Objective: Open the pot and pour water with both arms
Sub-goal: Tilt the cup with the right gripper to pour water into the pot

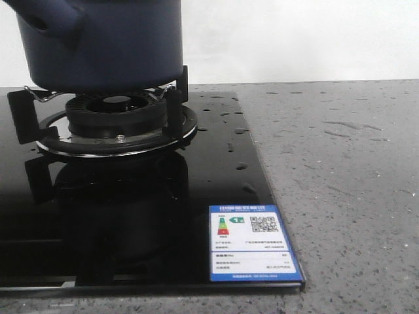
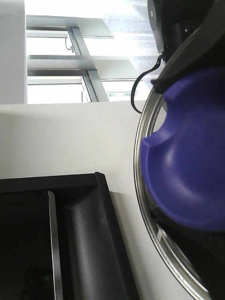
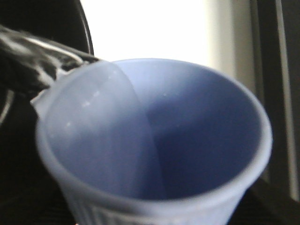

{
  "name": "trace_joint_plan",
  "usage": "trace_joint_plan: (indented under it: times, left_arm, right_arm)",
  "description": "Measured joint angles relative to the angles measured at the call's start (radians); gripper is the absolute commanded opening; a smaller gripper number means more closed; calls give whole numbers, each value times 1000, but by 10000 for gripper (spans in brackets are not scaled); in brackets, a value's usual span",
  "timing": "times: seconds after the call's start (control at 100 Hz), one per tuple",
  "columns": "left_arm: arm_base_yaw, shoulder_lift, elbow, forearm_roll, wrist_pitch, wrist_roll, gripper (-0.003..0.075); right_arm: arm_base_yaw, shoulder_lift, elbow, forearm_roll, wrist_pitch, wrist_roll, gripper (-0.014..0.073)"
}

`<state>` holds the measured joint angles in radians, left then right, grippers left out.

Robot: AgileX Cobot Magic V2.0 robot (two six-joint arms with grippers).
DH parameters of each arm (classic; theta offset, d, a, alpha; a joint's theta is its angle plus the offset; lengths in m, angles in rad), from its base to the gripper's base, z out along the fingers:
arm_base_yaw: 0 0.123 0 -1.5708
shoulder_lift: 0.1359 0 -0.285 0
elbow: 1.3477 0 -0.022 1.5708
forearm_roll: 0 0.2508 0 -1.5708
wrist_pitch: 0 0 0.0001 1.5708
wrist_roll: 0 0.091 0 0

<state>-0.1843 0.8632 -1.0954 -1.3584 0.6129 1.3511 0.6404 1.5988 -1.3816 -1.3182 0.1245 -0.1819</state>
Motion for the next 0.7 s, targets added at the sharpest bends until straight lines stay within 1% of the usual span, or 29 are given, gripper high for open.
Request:
trace_joint_plan:
  times: [0.11, 0.31, 0.52, 0.58, 0.7]
  left_arm:
    - [0, 0, 0, 0, 0, 0, 187]
    - [0, 0, 0, 0, 0, 0, 187]
    - [0, 0, 0, 0, 0, 0, 187]
    - [0, 0, 0, 0, 0, 0, 187]
    - [0, 0, 0, 0, 0, 0, 187]
  right_arm:
    - [0, 0, -2, -102, -1, 0, 203]
    - [0, 2, -45, -232, 2, 0, 203]
    - [0, 2, -99, -435, -4, 0, 203]
    - [0, 2, -103, -468, -4, -2, 203]
    - [6, 2, -105, -487, 9, -6, 203]
